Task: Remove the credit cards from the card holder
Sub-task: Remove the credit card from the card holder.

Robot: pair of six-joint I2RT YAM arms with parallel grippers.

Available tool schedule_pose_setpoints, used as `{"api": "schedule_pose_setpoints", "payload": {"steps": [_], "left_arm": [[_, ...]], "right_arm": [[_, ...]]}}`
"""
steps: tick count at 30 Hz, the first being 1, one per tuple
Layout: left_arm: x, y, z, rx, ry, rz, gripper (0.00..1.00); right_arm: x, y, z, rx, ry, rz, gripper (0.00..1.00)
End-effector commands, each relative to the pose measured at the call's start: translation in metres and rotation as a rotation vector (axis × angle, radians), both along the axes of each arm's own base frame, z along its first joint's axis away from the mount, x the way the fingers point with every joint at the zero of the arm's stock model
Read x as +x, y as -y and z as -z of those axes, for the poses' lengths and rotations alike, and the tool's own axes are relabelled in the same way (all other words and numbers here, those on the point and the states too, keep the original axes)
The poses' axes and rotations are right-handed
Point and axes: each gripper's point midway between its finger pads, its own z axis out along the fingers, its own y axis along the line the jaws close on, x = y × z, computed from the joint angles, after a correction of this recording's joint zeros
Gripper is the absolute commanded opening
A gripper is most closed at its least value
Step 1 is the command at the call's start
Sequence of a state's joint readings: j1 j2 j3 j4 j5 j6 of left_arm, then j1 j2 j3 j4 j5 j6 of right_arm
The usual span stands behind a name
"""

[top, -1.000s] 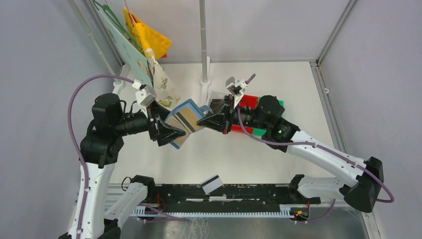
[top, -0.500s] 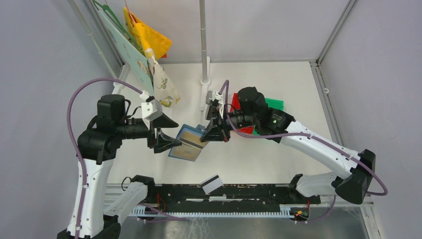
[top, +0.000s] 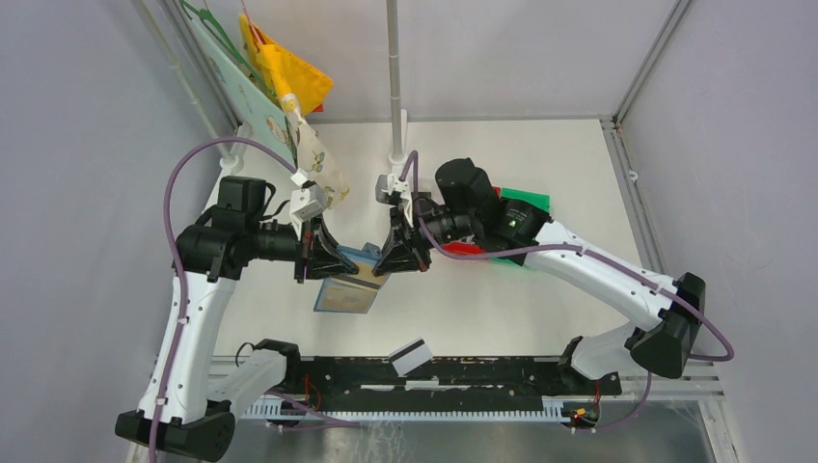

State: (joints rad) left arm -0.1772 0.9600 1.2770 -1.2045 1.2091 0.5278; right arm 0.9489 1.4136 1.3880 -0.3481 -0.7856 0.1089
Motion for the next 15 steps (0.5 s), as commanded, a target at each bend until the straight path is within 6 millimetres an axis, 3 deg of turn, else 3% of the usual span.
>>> {"api": "schedule_pose_setpoints", "payload": {"steps": [1,3,6,9,15], "left_arm": [[-0.009,0.004,-0.005,-0.050,0.012,0.061,0.09],[-0.009,0.005,-0.006,-0.054,0.010,0.066,0.02],[-0.005,0.006,-0.015,-0.069,0.002,0.062,0.02],[0.001,0.010,-0.028,-0.105,-0.028,0.039,0.02],[0.011,0.015,-0.052,-0.180,-0.080,-0.063,0.02]], "right_arm": [[-0.001,-0.010,-0.047,0.151,0.056,-0.020,0.04],[0.001,-0.012,-0.050,0.192,0.038,0.010,0.22],[0.006,-0.008,-0.052,0.309,0.002,0.089,0.45],[0.000,0.008,-0.057,0.468,-0.078,0.125,0.51],[-0.014,0.031,-0.066,0.688,-0.205,0.099,0.46]]}}
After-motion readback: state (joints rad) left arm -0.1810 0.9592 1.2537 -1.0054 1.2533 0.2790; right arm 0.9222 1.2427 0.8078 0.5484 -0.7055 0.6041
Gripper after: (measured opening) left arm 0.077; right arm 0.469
